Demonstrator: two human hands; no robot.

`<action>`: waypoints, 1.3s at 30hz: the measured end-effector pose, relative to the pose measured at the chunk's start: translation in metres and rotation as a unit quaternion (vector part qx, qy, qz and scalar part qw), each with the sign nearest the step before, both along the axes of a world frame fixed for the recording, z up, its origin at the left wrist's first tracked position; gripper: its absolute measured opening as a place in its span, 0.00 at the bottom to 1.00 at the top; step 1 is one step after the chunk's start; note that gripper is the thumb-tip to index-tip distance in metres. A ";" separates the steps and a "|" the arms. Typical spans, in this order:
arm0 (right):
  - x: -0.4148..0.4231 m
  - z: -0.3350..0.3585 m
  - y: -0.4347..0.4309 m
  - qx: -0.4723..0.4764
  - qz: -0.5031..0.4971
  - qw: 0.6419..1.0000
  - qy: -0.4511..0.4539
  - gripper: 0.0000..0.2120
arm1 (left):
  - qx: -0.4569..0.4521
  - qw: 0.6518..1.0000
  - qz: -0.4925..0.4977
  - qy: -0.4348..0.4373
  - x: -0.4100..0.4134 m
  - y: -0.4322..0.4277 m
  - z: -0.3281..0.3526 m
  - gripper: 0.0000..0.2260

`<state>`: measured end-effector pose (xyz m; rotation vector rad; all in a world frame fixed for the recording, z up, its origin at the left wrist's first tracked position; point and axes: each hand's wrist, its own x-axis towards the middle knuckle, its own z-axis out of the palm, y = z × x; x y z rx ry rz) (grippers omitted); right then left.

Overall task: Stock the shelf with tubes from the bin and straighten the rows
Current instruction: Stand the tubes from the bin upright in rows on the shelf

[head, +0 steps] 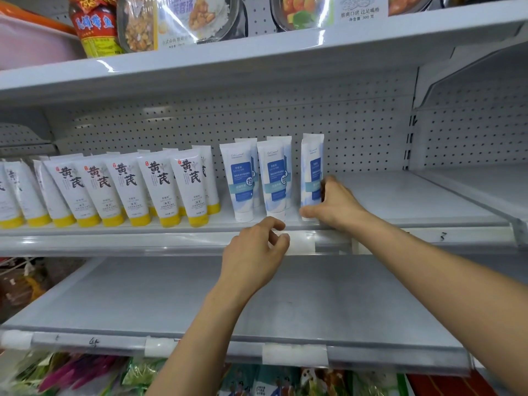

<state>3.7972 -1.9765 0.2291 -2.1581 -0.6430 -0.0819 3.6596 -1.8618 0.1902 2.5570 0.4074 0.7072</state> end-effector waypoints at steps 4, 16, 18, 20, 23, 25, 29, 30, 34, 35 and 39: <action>-0.009 0.002 -0.010 -0.015 -0.001 1.000 -0.005 0.29 | 0.021 1.000 0.003 0.011 -0.004 0.000 0.002 0.11; -0.066 -0.024 -0.034 -0.114 0.049 0.953 -0.275 0.12 | 0.019 0.999 0.049 -0.010 -0.041 0.002 -0.015 0.11; -0.076 -0.032 -0.023 -0.124 0.078 0.946 -0.290 0.12 | 0.019 0.998 0.063 -0.010 -0.055 0.011 -0.023 0.11; -0.090 -0.040 -0.005 -0.128 0.114 0.940 -0.294 0.11 | 0.012 0.997 0.081 -0.003 -0.072 0.024 -0.036 0.11; -0.116 -0.057 0.032 -0.143 0.178 0.931 -0.286 0.11 | 0.000 0.994 0.111 0.025 -0.106 0.051 -0.057 0.13; -0.135 -0.069 0.063 -0.152 0.218 0.923 -0.279 0.12 | -0.005 0.991 0.123 0.049 -0.135 0.075 -0.070 0.14; -0.179 -0.093 0.137 -0.163 0.289 0.908 -0.257 0.11 | -0.016 0.978 0.168 0.122 -0.199 0.140 -0.094 0.14; -0.191 -0.101 0.158 -0.164 0.305 0.905 -0.249 0.11 | -0.024 0.975 0.180 0.129 -0.216 0.159 -0.099 0.13; -0.247 -0.132 0.250 -0.179 0.353 0.894 -0.211 0.10 | -0.076 0.961 0.230 0.136 -0.284 0.242 -0.123 0.13; -0.261 -0.141 0.274 -0.189 0.367 0.889 -0.198 0.10 | -0.096 0.956 0.242 0.139 -0.301 0.263 -0.131 0.13; -0.314 -0.185 0.369 -0.220 0.415 0.872 -0.136 0.10 | -0.156 0.932 0.291 0.153 -0.366 0.348 -0.171 0.12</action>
